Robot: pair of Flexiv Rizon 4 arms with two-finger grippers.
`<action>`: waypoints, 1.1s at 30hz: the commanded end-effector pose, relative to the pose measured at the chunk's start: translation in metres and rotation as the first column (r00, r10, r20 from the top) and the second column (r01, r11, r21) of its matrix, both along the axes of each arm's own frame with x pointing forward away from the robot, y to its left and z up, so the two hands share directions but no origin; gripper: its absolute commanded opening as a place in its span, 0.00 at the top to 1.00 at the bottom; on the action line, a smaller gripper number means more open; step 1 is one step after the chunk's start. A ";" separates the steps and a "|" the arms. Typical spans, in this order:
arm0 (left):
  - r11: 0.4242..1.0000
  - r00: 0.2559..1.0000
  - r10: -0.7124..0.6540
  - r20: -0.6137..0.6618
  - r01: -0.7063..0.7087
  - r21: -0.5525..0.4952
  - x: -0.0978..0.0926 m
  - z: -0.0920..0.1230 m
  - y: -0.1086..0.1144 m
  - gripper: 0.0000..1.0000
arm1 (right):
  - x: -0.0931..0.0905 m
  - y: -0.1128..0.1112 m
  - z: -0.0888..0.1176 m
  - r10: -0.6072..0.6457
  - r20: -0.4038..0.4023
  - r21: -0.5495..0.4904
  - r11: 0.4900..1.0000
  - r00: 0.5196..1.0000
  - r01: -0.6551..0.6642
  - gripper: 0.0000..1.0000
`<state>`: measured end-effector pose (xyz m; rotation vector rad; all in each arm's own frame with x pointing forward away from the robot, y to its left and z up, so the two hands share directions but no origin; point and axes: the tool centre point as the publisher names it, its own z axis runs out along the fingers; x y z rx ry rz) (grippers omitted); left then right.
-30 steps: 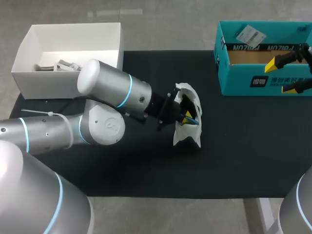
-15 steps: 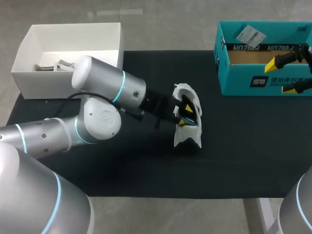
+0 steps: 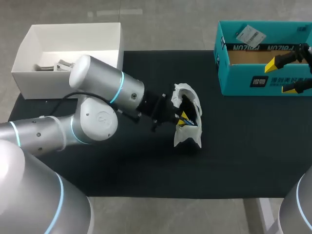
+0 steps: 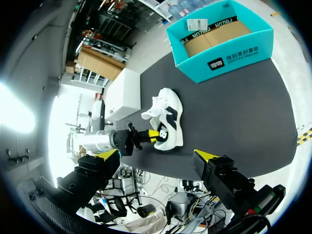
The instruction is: Take the shoe out of the shoebox, open the shoe tongue, remove and reinsert the insole, then place the shoe into the shoebox
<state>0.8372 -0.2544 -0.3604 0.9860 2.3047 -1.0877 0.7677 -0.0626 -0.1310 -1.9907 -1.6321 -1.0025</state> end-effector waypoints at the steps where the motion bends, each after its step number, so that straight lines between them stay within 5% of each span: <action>1: 1.000 1.000 -0.002 -0.003 0.002 0.023 0.003 -0.007 -0.010 1.00 | 0.000 0.001 0.000 -0.001 -0.001 -0.001 1.000 1.000 0.001 0.00; 12: 0.999 0.999 -0.022 -0.039 0.023 0.031 -0.006 -0.005 -0.010 1.00 | 0.000 0.001 0.000 -0.001 -0.001 -0.001 1.000 1.000 0.001 0.00; 13: 0.999 0.999 -0.017 -0.038 0.018 0.030 -0.006 -0.003 -0.009 0.88 | 0.000 0.001 0.000 -0.001 -0.001 -0.001 1.000 1.000 0.001 0.00; 14: 1.000 0.999 -0.014 -0.037 0.015 0.028 -0.006 0.000 -0.006 0.62 | 0.000 0.001 0.000 -0.001 -0.001 -0.001 1.000 1.000 0.001 0.00; 18: 1.000 1.000 -0.007 -0.030 0.007 0.015 -0.004 0.011 -0.002 0.24 | 0.000 0.001 0.000 -0.001 -0.001 -0.001 1.000 1.000 0.001 0.00; 21: 1.000 0.999 -0.017 -0.036 0.017 -0.008 -0.002 0.018 -0.001 0.29 | 0.000 0.001 0.000 -0.001 -0.001 -0.001 1.000 1.000 0.001 0.00; 23: 1.000 0.999 -0.023 -0.040 0.022 -0.020 -0.001 0.022 -0.001 0.46 | 0.000 0.001 0.000 -0.001 -0.001 -0.001 1.000 1.000 0.001 0.00; 28: 0.998 0.998 -0.047 -0.042 0.045 -0.036 0.001 0.031 -0.001 0.65 | 0.000 0.001 0.000 -0.001 -0.001 -0.001 1.000 1.000 0.001 0.00; 31: 0.998 0.998 -0.062 -0.027 0.062 -0.010 0.002 0.031 -0.001 1.00 | 0.000 0.001 0.000 -0.001 -0.001 -0.001 1.000 1.000 0.001 0.00; 33: 0.997 0.997 -0.077 -0.021 0.077 0.006 0.002 0.031 -0.001 1.00 | 0.000 0.001 0.000 -0.001 -0.001 -0.001 1.000 1.000 0.001 0.00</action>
